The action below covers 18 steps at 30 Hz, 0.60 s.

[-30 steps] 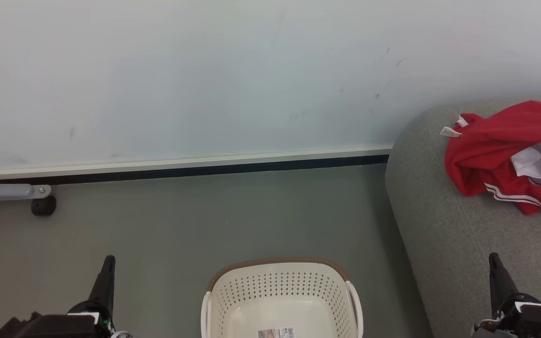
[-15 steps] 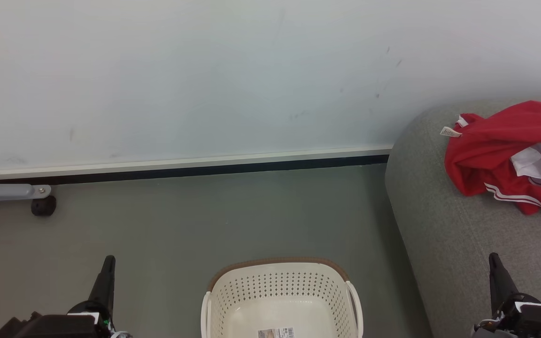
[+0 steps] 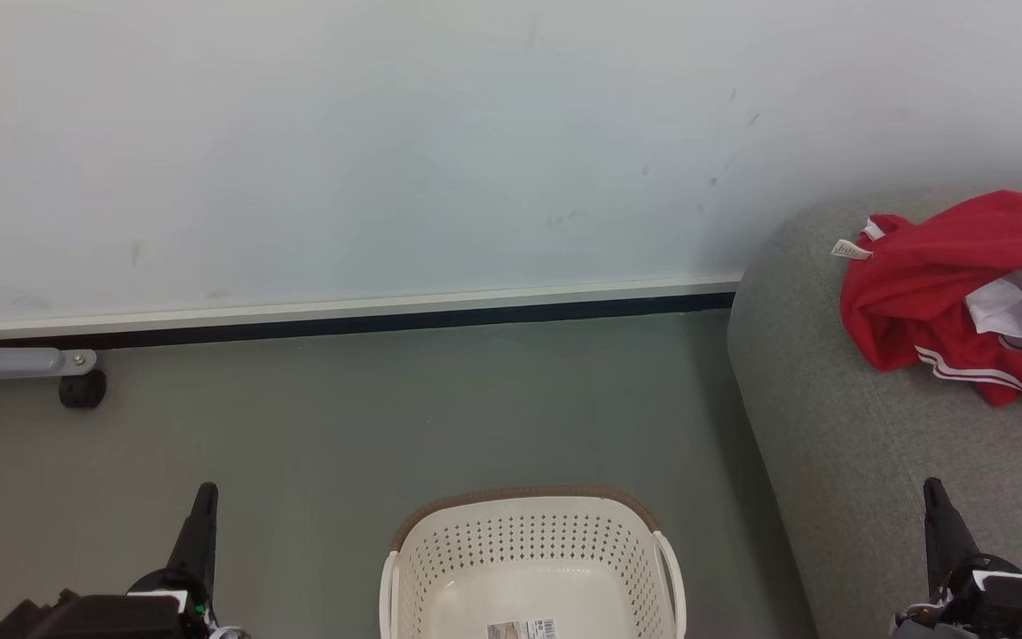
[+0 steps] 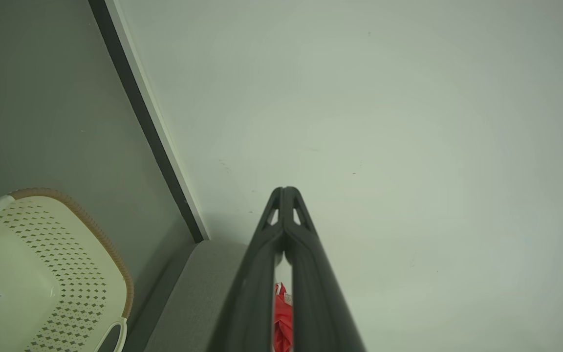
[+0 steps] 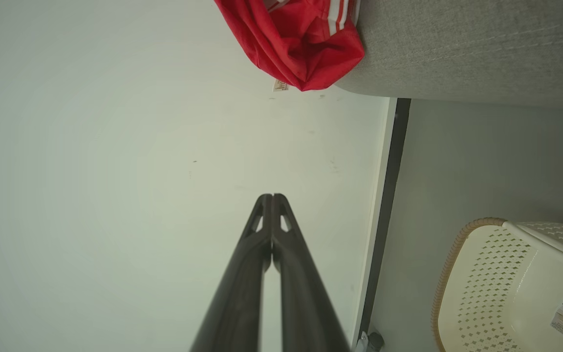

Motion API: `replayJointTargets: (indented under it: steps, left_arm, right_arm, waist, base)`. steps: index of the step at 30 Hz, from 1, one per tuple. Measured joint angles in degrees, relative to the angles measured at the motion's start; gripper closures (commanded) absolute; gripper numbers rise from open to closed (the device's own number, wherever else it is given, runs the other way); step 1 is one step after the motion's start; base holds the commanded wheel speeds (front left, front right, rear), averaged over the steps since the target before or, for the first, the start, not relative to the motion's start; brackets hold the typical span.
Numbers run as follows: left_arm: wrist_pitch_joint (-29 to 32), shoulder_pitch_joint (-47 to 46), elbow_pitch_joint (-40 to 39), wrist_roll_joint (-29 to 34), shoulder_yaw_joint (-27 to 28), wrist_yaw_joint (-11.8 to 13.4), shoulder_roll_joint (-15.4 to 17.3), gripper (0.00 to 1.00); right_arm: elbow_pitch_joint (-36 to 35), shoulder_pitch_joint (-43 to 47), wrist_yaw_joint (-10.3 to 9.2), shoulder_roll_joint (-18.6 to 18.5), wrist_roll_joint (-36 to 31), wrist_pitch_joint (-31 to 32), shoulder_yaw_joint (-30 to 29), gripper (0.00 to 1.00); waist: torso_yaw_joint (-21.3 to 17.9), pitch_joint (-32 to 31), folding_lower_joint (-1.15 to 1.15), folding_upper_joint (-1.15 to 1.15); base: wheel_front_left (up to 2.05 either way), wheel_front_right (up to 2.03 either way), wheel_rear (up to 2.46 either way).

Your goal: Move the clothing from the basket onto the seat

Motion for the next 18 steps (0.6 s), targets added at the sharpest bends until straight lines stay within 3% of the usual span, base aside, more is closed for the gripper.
replayJointTargets:
  steps: [18]
  left_arm:
    - [0.0, 0.0, 0.0, 0.0, 0.0, 0.0, 0.0, 1.00]
  right_arm:
    - [0.0, 0.0, 0.00, 0.0, 0.0, 0.0, 0.0, 1.00]
  waist:
    - [0.0, 0.0, 0.00, 0.00]
  base:
    - [0.00, 0.00, 0.00]
